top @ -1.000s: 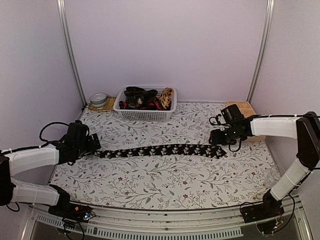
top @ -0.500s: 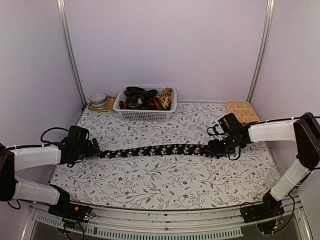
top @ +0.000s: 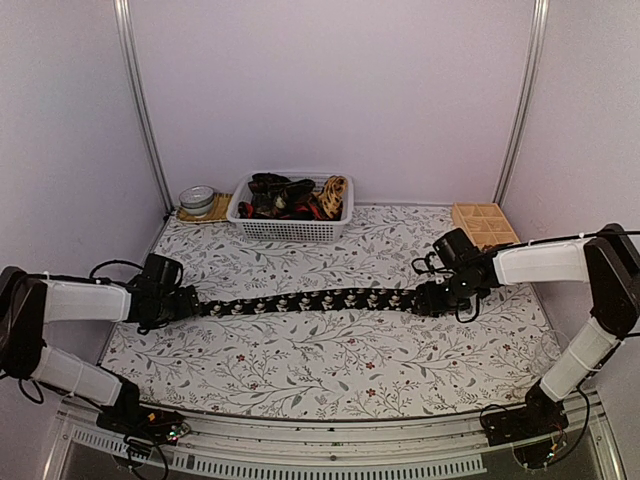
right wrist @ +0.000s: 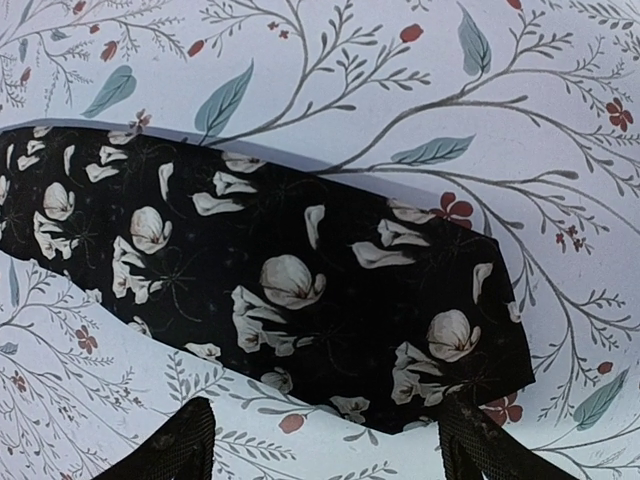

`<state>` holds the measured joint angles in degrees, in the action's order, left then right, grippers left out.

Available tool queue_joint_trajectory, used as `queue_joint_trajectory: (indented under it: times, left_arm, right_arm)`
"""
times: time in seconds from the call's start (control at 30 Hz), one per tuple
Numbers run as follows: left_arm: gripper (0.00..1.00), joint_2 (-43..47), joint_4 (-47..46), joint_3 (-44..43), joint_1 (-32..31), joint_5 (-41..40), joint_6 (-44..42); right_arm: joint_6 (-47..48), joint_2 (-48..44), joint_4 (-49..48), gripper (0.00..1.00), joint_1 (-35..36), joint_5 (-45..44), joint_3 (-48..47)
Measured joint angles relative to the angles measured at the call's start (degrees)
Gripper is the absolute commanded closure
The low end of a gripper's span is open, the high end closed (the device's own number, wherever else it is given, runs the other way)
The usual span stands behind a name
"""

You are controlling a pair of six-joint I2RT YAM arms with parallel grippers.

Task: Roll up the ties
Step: Flatten out the tie at the center of the board.

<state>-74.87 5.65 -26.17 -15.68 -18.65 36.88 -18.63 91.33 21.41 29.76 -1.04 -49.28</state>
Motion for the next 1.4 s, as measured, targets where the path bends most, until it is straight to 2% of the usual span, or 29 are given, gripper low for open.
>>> queue_joint_trajectory:
  times: [0.23, 0.3, 0.47, 0.53, 0.57, 0.7, 0.8, 0.97, 1.03, 1.2, 1.4]
  left_arm:
    - [0.23, -2.32, -0.13, -0.57, 1.62, 0.17, -0.26]
    - [0.29, -2.43, -0.22, -0.57, 1.92, 0.20, -0.26]
    - [0.46, -3.48, -0.26, -0.92, 2.86, 0.22, -0.31]
    - [0.63, -4.26, -0.26, -1.33, 3.28, 0.24, -0.48]
    - [0.68, -4.68, -0.26, -1.66, 3.50, 0.24, -0.70]
    - [0.71, -5.77, -0.26, -2.78, 3.93, 0.20, -1.29]
    - [0.67, -5.81, -0.20, -3.21, 3.98, 0.26, -1.55]
    - [0.15, -1.77, 1.95, -3.26, 4.04, 1.09, -1.79]
    - [0.05, 2.08, 3.02, -3.32, 4.15, 1.01, -1.70]
    - [0.02, 9.84, 2.43, -2.69, 6.49, 1.97, -0.90]
    - [0.03, 9.66, -1.46, 1.31, 10.49, 6.97, 3.54]
  right_arm:
    - [0.00, 2.23, 1.90, 0.30, 1.11, -2.40, -0.92]
    - [0.04, 2.60, 2.01, 0.32, 1.11, -2.86, -1.09]
    - [0.46, 3.93, 2.93, 0.48, 1.11, -3.65, -1.86]
    - [0.72, 4.44, 3.08, 0.55, 1.11, -4.20, -2.23]
    - [0.72, 4.79, 3.26, 0.59, 1.11, -4.42, -2.56]
    - [1.46, 5.86, 3.48, 0.74, 1.11, -4.83, -3.74]
    - [1.73, 5.95, 3.48, 0.82, 1.11, -5.07, -3.80]
    - [1.62, 5.92, 3.56, 0.79, 1.11, -5.70, -3.93]
    - [1.51, 5.92, 3.63, 0.73, 1.11, -5.73, -4.07]
    - [1.44, 5.88, 4.00, 0.59, 1.03, -5.75, -4.79]
    - [1.49, 5.86, 3.98, 0.54, 0.98, -5.68, -5.20]
